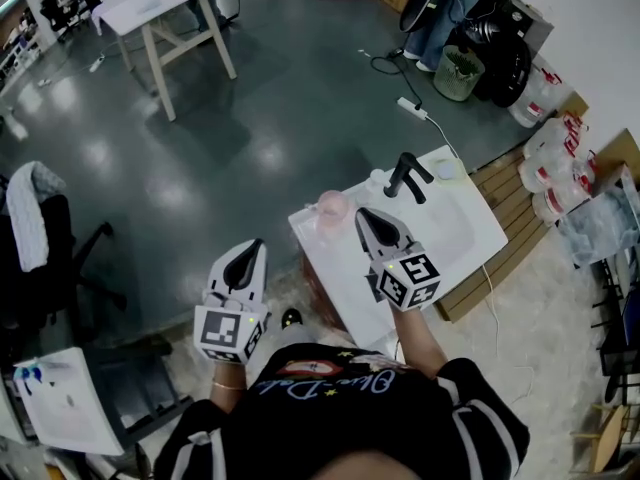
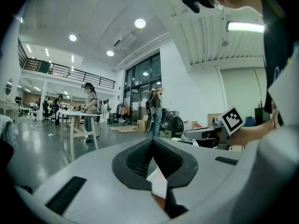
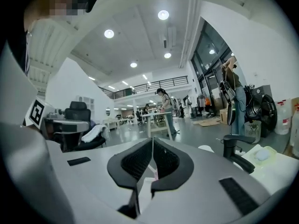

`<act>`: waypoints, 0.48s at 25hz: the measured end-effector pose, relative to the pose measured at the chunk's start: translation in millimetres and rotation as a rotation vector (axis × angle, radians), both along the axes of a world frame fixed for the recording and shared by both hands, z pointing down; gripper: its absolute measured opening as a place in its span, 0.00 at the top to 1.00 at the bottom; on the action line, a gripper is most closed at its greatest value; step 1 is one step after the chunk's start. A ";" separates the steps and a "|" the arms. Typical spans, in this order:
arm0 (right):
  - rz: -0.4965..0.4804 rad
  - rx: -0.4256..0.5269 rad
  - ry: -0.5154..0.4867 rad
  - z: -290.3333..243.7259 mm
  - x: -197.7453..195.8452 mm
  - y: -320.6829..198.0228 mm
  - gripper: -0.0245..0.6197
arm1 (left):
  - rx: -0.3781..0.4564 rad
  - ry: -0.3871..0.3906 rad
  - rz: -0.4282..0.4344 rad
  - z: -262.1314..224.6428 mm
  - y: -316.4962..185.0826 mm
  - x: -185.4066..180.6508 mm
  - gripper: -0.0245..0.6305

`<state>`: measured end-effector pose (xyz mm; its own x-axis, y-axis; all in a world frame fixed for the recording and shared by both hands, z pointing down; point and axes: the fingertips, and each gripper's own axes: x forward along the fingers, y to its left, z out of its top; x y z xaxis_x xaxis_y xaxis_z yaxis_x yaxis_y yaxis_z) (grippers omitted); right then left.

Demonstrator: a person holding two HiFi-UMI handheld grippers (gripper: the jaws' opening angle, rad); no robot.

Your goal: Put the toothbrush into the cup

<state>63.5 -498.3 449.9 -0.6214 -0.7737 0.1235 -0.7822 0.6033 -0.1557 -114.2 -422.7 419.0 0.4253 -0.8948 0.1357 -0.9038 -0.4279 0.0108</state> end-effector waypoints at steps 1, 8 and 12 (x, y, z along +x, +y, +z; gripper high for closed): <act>-0.006 0.008 -0.016 -5.7 2.7 6.0 0.95 | 0.006 -0.007 0.004 -2.3 3.0 4.5 0.96; -0.070 0.082 -0.090 -40.2 9.9 49.2 0.96 | 0.026 -0.032 -0.007 -11.2 33.4 23.8 0.96; -0.101 0.108 -0.104 -49.2 11.2 71.5 0.96 | -0.003 -0.044 -0.013 -9.1 54.9 31.8 0.96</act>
<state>74.7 -426.7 400.7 -0.7020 -0.7117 -0.0259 -0.6996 0.6960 -0.1620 -82.5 -367.7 409.9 0.4073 -0.8997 0.1571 -0.9089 -0.4162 -0.0275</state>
